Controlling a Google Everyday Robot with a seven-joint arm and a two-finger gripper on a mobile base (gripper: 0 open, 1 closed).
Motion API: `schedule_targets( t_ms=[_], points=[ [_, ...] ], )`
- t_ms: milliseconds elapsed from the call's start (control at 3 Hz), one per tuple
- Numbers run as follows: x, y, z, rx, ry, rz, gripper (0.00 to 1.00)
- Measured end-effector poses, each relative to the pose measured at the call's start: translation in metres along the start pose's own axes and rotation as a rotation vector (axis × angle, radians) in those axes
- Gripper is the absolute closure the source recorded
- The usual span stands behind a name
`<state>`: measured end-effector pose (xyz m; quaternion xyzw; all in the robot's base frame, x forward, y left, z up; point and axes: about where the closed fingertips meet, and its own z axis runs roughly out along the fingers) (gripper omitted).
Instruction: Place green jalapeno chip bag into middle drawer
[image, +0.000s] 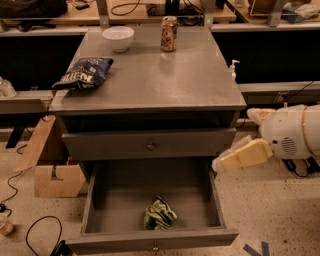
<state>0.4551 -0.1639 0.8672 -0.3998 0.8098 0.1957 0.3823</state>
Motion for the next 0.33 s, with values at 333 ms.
schedule_targets(
  t_ms=[333],
  points=[
    [-0.0215,-0.0156,-0.0217,0.015,-0.168,-0.019,0.00]
  ],
)
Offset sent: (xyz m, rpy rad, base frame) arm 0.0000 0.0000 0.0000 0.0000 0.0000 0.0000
